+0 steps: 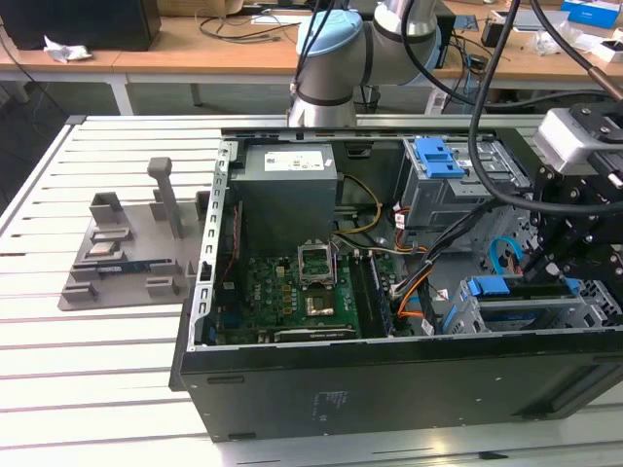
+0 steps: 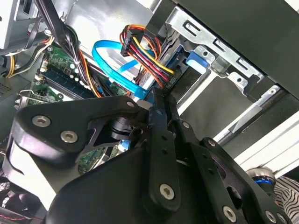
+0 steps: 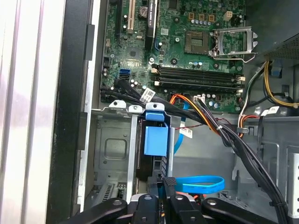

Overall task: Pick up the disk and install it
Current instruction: 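Insert the second disk wire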

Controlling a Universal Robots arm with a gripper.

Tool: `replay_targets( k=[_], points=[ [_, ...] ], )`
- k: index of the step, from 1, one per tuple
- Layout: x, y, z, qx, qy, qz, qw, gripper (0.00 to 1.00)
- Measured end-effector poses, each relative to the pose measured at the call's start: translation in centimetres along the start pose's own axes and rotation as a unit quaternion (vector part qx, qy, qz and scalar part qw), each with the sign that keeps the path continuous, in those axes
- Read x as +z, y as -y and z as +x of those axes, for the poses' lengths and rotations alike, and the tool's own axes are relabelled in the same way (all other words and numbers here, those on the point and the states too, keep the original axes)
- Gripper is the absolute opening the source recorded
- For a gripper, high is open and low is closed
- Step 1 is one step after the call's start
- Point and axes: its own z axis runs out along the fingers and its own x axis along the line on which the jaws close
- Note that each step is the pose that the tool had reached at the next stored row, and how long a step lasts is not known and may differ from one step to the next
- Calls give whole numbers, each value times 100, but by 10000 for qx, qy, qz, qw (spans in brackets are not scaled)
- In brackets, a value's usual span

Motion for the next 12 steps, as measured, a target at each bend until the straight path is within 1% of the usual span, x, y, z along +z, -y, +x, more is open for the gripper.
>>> replay_targets(
  k=[6, 12],
  points=[
    [10, 1, -10, 0, -1, 0, 10000, 16],
    [59, 4, -4, 0, -1, 0, 10000, 16]
  ],
)
